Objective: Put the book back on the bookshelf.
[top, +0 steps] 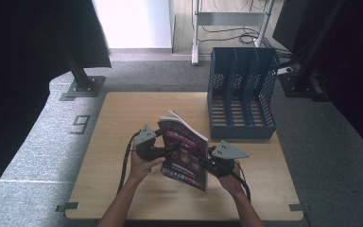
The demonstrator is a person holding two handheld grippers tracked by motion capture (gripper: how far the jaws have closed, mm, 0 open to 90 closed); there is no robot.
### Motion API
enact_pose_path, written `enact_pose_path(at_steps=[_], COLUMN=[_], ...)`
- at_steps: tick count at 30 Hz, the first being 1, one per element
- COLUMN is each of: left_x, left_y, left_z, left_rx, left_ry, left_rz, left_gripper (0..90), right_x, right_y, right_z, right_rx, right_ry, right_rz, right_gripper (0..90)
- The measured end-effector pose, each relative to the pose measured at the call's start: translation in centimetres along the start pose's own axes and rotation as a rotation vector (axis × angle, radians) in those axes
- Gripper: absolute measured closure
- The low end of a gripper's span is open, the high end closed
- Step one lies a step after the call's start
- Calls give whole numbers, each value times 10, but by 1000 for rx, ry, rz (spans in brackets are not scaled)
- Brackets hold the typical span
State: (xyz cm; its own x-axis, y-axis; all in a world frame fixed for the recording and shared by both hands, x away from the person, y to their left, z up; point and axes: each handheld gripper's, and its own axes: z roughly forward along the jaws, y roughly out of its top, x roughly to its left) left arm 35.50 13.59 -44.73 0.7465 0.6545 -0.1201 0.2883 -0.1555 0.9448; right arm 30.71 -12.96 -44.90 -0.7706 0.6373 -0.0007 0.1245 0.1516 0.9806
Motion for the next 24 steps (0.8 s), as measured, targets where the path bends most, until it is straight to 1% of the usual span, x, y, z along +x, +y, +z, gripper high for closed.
enact_pose_path(at_steps=[4,8,11,14,15,18,21,22,24], left_x=[-2,-3,-3,-4,-4,-3,-3,-2,-3], left_y=[0,0,0,0,1,3,8,9,10], left_z=[-1,-4,-6,-7,-8,-11,-15,-16,-17], left_rx=[3,4,-1,-5,-9,-26,-47,-50,-51], left_ry=[0,5,12,22,27,42,46,48,46], left_rz=[6,10,10,10,12,8,7,12,11], left_gripper=[164,172,177,178,183,193,198,197,198], right_x=[-3,-5,-6,-4,-2,6,13,15,15], right_y=[0,-1,-1,0,0,1,3,3,3], right_z=[1,1,1,1,1,1,2,2,2], right_rx=[6,13,7,-1,-6,-29,-65,-74,-82], right_ry=[-16,-39,-28,-29,-33,-59,-53,-48,-46], right_rz=[17,27,49,48,41,-23,-68,-80,-83], right_gripper=[746,791,803,808,809,813,815,815,815])
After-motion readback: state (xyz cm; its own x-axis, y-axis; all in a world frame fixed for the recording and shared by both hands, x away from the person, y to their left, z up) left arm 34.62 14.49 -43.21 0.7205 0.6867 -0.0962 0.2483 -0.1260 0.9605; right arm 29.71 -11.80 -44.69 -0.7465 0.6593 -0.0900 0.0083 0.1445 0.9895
